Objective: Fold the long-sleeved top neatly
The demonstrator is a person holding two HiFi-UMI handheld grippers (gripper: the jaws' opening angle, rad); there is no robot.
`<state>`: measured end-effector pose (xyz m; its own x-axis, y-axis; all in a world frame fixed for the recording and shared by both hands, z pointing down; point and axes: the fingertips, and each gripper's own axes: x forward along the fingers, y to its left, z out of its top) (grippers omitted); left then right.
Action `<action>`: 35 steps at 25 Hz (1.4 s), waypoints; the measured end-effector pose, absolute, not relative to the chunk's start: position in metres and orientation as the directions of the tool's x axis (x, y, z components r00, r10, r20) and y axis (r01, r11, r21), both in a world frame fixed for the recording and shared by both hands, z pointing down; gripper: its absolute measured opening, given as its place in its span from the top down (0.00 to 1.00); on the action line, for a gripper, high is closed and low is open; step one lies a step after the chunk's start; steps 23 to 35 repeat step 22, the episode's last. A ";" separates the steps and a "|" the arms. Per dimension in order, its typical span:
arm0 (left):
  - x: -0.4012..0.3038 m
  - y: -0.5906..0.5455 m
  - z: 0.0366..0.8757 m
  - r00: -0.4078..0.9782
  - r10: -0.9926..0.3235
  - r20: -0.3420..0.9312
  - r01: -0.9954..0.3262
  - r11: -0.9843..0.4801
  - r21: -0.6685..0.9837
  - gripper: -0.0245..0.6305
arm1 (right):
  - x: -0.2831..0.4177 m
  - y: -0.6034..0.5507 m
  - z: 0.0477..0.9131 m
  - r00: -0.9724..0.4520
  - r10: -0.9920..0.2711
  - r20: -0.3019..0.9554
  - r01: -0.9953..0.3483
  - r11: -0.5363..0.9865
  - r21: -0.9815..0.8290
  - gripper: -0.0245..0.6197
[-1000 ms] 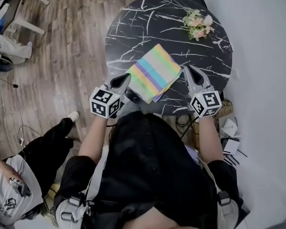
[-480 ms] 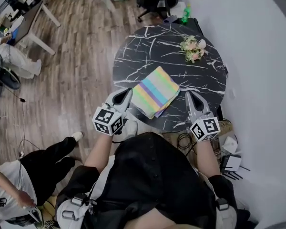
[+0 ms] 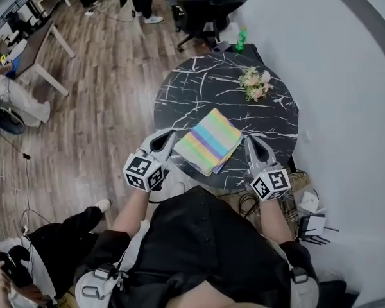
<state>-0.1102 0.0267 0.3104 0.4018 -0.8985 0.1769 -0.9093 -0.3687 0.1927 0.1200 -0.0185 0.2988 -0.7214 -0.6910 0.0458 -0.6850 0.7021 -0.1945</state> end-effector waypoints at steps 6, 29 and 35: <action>-0.116 0.021 0.310 0.430 -0.887 0.169 -0.897 -0.398 0.193 0.95 | 0.114 -0.014 0.298 -0.704 -0.709 0.049 -0.704 0.687 -0.179 0.95; -0.105 0.018 0.323 0.477 -0.863 0.169 -0.872 -0.439 0.218 0.95 | 0.101 -0.003 0.307 -0.709 -0.702 0.064 -0.701 0.692 -0.175 0.95; -0.105 0.018 0.323 0.477 -0.863 0.169 -0.872 -0.439 0.218 0.95 | 0.101 -0.003 0.307 -0.709 -0.702 0.064 -0.701 0.692 -0.175 0.95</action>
